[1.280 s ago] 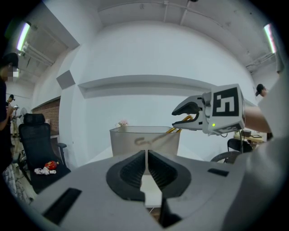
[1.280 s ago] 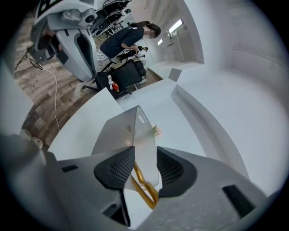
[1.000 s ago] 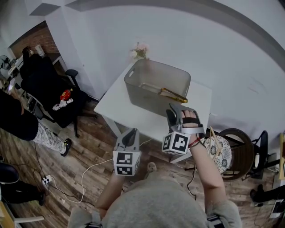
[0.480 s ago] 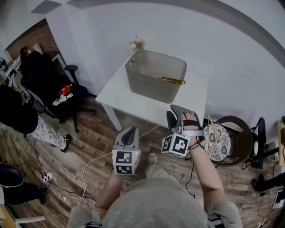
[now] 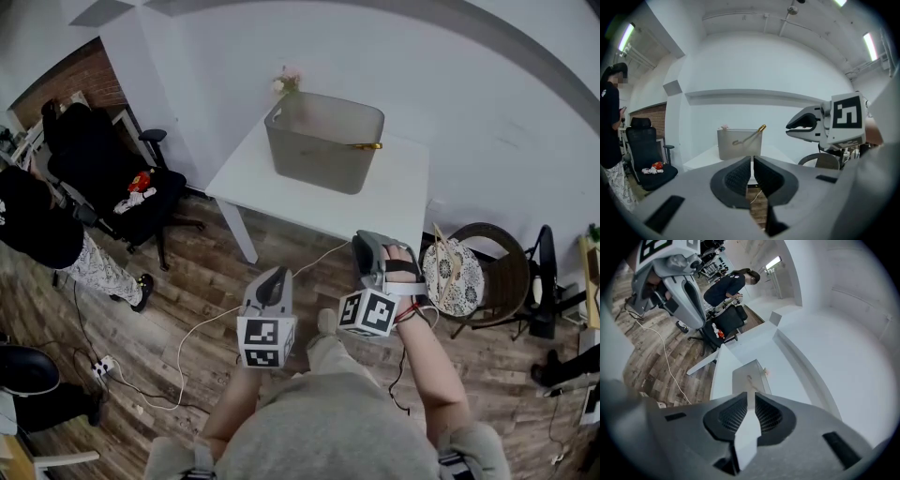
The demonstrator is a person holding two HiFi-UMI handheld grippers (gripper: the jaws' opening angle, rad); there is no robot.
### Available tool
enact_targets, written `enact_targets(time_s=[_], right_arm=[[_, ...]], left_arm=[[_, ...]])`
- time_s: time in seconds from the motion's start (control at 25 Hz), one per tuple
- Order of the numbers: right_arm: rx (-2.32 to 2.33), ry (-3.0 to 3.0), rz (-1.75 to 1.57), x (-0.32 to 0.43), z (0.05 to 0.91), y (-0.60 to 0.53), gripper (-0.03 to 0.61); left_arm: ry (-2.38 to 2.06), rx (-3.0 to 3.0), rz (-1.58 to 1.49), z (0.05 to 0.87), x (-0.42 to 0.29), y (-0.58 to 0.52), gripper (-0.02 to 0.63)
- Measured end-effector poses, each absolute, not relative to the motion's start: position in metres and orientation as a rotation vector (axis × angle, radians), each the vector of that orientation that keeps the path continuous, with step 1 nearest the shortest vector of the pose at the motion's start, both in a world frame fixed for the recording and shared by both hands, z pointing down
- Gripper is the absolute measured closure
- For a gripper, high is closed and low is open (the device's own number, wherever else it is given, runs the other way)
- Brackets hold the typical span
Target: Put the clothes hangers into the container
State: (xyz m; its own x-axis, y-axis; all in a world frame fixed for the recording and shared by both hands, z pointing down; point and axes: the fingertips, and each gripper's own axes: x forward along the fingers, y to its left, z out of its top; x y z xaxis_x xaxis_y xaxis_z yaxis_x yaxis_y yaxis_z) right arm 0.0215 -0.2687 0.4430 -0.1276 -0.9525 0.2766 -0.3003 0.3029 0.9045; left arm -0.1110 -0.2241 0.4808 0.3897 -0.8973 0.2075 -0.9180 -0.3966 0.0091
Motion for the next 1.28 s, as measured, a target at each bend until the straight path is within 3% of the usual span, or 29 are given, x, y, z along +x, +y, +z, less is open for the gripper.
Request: enact_targets(time_s=[0.2, 0.8, 1.28], right_arm=[[1.216, -1.646, -0.833, 0.022, 0.445, -0.234, 0.574], [1.625, -2.175, -0.296, 0.036, 0.455, -0.173, 0.575], [1.758, -2.401, -0.074, 0.049, 0.456, -0.163, 0.575]], left_arm=[[-1.634, 2.523, 0.237, 0.475, -0.111, -0.198, 0.594], [-1.621, 2.535, 0.172, 0.471, -0.096, -0.163, 0.594], [-1.660, 2.530, 0.170, 0.474, -0.094, -0.162, 0.594]])
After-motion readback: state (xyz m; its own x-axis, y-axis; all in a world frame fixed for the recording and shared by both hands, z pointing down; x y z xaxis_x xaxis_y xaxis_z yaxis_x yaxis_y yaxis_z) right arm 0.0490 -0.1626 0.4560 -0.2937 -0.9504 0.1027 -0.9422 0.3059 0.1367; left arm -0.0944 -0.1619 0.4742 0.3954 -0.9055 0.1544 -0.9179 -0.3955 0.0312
